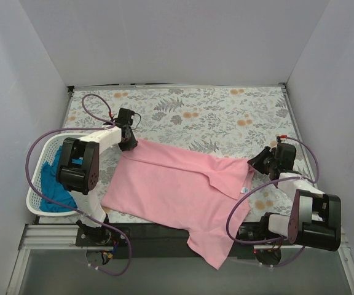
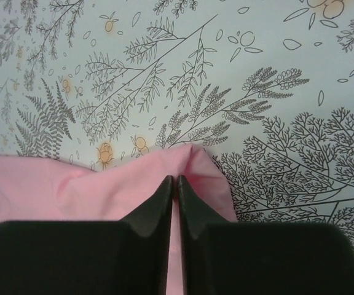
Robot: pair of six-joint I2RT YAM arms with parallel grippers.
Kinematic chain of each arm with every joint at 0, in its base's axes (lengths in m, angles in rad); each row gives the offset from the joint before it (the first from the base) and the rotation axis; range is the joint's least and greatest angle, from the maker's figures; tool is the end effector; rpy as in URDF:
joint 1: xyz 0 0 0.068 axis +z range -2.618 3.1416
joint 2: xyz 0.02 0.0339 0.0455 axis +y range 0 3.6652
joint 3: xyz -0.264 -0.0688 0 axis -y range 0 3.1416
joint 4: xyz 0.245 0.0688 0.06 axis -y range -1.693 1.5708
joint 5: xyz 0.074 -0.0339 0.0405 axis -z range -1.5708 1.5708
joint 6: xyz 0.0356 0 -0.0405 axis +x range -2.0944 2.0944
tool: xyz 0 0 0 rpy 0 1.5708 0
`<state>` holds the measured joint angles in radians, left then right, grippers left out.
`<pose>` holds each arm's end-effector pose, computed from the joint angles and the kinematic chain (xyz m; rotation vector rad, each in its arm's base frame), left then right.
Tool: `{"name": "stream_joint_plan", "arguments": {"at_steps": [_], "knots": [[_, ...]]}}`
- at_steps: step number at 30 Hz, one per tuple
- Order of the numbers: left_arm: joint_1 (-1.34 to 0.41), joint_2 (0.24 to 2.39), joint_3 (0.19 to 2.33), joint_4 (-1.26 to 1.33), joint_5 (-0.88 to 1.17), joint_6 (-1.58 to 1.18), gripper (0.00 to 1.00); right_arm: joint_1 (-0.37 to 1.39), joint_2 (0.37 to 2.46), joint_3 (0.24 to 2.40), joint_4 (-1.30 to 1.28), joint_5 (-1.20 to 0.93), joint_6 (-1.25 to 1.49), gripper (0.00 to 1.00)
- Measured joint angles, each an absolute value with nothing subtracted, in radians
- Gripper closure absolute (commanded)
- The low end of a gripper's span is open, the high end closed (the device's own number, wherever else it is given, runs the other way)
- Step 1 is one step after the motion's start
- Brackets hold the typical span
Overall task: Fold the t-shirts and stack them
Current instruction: Fold the tshirt
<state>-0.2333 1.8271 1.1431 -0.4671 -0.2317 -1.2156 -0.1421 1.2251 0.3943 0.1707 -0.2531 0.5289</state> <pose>0.3512 -0.0750 0.1613 -1.3191 2.3258 -0.1444 0.2247 -0.0231 0.1549 0.6077 2.1680 0.4921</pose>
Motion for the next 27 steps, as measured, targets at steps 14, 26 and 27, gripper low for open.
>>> {"name": "stream_joint_plan", "arguments": {"at_steps": [14,26,27], "knots": [[-0.228,1.842,1.160,-0.492,-0.254,-1.233,0.78,-0.153,1.035,0.357,0.097,-0.185,0.542,0.99],[-0.225,1.842,1.161,-0.492,-0.249,-1.238,0.73,-0.163,1.098,0.313,0.054,-0.128,0.536,0.82],[-0.225,1.842,1.161,-0.491,-0.246,-1.238,0.71,-0.163,1.101,0.318,0.053,-0.130,0.529,0.79]]}}
